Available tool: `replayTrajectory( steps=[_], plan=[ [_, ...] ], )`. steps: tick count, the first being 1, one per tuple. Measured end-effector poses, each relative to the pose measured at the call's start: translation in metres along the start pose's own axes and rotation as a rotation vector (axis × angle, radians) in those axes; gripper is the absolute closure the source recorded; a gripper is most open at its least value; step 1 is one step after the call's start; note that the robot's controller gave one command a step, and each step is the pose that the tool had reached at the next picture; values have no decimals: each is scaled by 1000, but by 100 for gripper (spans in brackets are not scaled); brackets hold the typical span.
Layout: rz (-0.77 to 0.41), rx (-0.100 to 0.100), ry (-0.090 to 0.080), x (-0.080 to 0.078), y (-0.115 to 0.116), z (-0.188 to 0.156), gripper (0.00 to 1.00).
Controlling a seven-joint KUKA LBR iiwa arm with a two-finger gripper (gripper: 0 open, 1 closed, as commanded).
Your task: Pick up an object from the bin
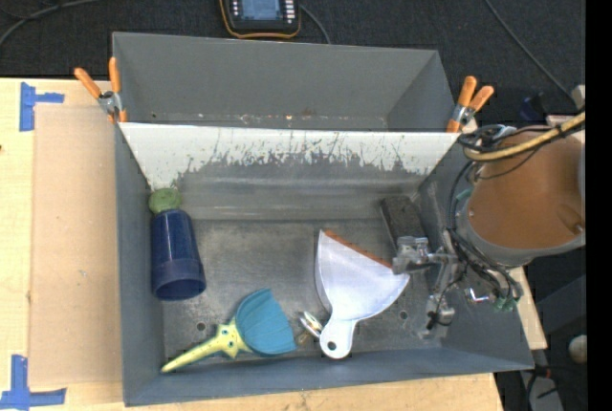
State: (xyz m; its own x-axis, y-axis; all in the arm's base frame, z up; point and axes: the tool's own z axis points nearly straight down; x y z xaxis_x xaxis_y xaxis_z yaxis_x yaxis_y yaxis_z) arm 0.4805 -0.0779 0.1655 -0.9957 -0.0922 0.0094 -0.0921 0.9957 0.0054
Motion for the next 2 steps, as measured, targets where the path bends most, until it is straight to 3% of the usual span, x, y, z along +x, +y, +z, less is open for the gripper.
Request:
replayTrajectory(
  steps=[1, 2],
  plan=[
    [-9, 1, -7, 3, 8, -22, 0],
    [-4, 4, -17, 1, 13, -4, 0]
  ],
)
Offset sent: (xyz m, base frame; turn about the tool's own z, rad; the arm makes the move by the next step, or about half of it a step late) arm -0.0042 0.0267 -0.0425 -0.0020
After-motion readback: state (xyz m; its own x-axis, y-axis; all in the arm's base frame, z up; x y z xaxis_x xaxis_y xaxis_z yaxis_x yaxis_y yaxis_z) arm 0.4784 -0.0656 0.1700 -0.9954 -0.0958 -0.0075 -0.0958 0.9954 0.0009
